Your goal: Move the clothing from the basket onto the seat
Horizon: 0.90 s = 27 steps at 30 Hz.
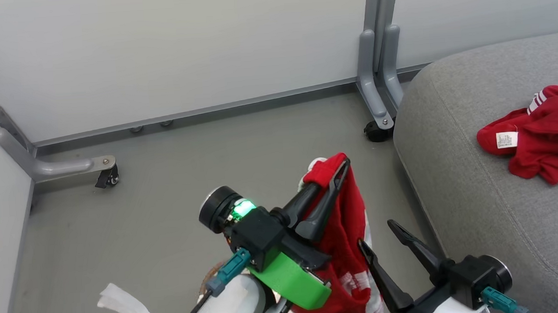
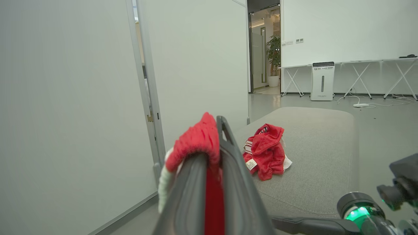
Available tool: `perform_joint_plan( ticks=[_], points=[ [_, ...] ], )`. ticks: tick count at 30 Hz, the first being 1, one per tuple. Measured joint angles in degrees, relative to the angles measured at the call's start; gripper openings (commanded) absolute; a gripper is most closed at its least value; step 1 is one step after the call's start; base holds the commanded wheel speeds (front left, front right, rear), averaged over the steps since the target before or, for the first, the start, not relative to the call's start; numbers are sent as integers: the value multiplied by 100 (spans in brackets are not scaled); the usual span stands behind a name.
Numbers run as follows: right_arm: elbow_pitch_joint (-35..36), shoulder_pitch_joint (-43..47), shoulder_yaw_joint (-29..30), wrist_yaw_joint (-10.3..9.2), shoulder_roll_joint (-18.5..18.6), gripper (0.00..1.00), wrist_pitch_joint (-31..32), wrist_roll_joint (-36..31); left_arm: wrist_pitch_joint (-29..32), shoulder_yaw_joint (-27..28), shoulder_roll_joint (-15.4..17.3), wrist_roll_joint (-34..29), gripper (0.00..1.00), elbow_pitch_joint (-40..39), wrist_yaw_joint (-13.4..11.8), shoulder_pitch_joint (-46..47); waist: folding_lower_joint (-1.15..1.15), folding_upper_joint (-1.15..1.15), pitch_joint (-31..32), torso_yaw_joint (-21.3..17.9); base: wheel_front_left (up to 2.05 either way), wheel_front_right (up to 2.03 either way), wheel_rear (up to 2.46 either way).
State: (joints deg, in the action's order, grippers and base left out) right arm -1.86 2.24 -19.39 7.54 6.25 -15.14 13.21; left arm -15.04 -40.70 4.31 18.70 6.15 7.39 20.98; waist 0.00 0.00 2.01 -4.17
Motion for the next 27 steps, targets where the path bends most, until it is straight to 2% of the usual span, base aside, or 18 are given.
perform_joint_plan(
  ticks=[12, 18, 24, 25, 26, 27],
  points=[
    [-307, -503, -115, 0, 109, 100, 0, 2, 0, -500, -3, 201, 0, 1, 0, 608, 0, 0, -196, 150, 0, 0, 0],
    [-404, -633, -81, 0, 66, 100, 0, 43, 0, -678, 62, 300, 0, 55, 0, 694, 0, 0, -237, 180, 0, 0, 0],
    [-515, -734, -298, 0, 59, 100, 0, 85, 0, -783, 132, 358, 0, 84, 0, 734, 0, 0, -266, 179, 0, 0, 0],
    [-538, -758, -343, 0, 76, 73, 0, 87, 0, -798, 146, 390, 0, 99, 0, 737, 0, 0, -266, 175, 0, 0, 0],
    [-560, -765, -370, 0, 88, 18, 0, 90, 0, -821, 166, 404, 0, 118, 0, 738, 0, 0, -264, 171, 0, 0, 0],
    [-576, -765, -389, 0, 96, 7, 0, 97, 0, -836, 183, 408, 0, 134, 0, 738, 0, 0, -262, 167, 0, 0, 0]
  ],
)
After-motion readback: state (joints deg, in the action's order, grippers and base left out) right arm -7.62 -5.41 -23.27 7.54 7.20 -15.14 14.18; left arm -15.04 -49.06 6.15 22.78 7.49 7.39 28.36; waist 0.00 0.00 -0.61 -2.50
